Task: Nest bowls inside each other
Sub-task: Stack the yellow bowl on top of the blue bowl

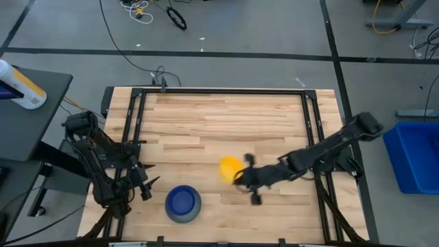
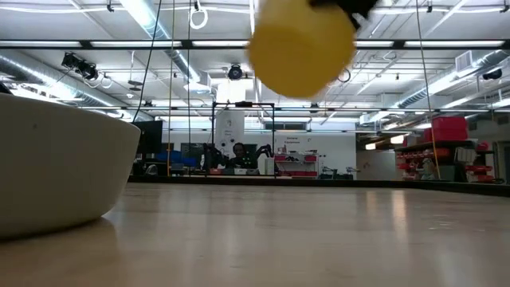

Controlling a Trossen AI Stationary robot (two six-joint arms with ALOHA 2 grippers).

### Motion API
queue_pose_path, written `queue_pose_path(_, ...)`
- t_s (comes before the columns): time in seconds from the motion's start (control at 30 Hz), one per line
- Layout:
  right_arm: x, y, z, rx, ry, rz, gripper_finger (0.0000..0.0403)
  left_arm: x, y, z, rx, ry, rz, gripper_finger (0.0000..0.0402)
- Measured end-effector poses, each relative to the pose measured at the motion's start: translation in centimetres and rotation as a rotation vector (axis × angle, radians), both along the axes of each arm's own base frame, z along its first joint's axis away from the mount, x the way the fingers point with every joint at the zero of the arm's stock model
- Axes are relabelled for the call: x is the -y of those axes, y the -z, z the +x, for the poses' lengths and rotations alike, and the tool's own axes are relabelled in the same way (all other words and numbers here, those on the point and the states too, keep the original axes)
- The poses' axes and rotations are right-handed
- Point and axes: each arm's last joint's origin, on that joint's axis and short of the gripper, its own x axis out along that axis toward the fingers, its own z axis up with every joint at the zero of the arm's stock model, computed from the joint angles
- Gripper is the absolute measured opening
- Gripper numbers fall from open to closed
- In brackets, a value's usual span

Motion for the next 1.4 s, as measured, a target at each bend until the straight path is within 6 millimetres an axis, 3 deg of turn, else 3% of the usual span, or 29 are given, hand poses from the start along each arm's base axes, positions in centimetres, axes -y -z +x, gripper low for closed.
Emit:
queue_pose_path(0.1,-2.3,-1.0,4.3,0.04,-0.114,-0.039,0.0001,-0.2,0.3,0.0,0.024,0.008,0.007,0.0252)
queue_pose_path(0.3,-5.7,0.1,12.5,0.064,-0.305,-0.053,0.0001,-0.3,0.4,0.0,0.032,0.017,0.015,0.0252)
queue_pose_path(0.57,-6.6,2.4,19.1,0.079,-0.395,-0.059,0.0,-0.3,0.4,0.0,0.032,0.03,0.03,0.0252)
queue_pose_path(0.8,-6.3,4.8,19.8,-0.029,-0.406,0.003,0.0,-0.2,0.4,0.0,0.04,0.033,0.029,0.0252)
queue_pose_path(1.23,-5.5,6.4,18.3,-0.278,-0.278,-0.055,0.0001,-0.2,0.3,0.1,0.072,0.042,0.034,0.0252)
queue_pose_path(1.4,-5.6,6.3,18.2,-0.28,-0.291,-0.037,0.0046,-0.2,0.3,0.1,0.088,0.036,0.023,0.0252)
